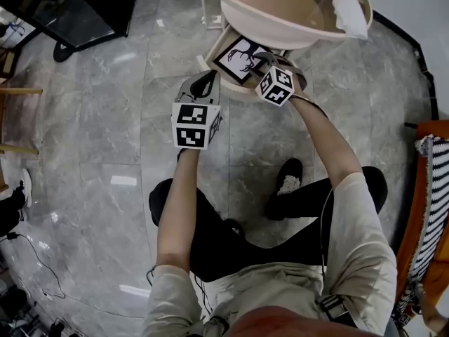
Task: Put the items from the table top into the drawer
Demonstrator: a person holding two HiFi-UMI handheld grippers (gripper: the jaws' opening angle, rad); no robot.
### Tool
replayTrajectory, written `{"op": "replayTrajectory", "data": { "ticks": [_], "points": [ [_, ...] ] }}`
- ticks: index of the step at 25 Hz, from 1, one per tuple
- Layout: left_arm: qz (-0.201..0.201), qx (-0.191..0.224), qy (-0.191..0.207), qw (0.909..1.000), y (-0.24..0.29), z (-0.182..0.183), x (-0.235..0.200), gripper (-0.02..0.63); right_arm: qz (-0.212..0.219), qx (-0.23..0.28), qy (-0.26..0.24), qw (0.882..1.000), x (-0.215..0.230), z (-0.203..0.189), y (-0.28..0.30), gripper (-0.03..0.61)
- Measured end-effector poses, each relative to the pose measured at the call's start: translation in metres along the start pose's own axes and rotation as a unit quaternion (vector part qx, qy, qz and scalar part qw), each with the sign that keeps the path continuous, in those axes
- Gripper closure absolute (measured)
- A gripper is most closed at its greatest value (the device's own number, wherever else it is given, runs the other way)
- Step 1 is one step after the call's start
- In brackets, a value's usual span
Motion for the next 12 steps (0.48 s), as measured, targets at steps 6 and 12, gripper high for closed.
{"op": "replayTrajectory", "data": {
  "ticks": [6,12],
  "points": [
    [0.004,0.01,0.015,0.9998,-0.009,0.015,-0.005,0.592,-0.062,0.067,0.155,0.984,0.033,0.048,-0.049,0.518],
    [0.014,0.022,0.006,0.9996,-0.002,0.03,-0.014,0.592,-0.075,0.08,0.255,0.961,0.062,0.06,-0.097,0.545]
  ]
}}
Point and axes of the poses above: the fingertips, and each gripper's own axes: y forward along the fingers, x to its right, z out of its top, the point moved 1 cm from there along -y, backward along the fingers, and after that the axes turned 14 degrees about -z, right-handed, at the moved point
